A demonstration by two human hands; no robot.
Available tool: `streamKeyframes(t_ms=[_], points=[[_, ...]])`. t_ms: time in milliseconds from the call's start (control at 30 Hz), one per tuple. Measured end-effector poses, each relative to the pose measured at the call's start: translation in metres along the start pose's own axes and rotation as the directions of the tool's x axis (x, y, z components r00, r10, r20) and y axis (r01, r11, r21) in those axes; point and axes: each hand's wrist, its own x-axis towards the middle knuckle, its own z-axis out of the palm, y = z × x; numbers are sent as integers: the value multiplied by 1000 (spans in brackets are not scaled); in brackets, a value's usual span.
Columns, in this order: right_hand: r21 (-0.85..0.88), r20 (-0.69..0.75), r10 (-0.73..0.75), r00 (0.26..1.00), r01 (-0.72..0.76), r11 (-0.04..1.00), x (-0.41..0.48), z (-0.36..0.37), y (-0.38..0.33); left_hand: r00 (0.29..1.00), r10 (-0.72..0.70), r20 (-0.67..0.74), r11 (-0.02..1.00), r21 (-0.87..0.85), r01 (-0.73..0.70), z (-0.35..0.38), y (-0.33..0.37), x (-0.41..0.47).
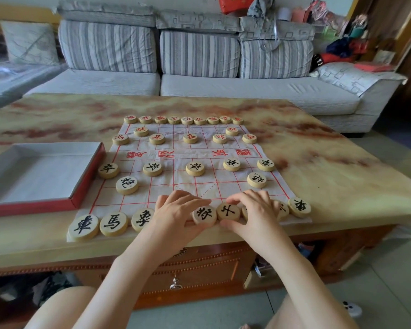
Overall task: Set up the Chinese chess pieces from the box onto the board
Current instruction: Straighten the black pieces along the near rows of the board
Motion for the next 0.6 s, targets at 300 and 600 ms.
streamKeyframes(t_ms=[300, 600], points=[[180, 48, -46, 998, 37, 983, -7, -2, -2, 998, -55, -12, 997, 46, 55, 5, -4, 1], [77, 6, 17, 1000, -18, 997, -3, -2, -5, 996, -82, -39, 996, 23, 83, 5, -3, 0]])
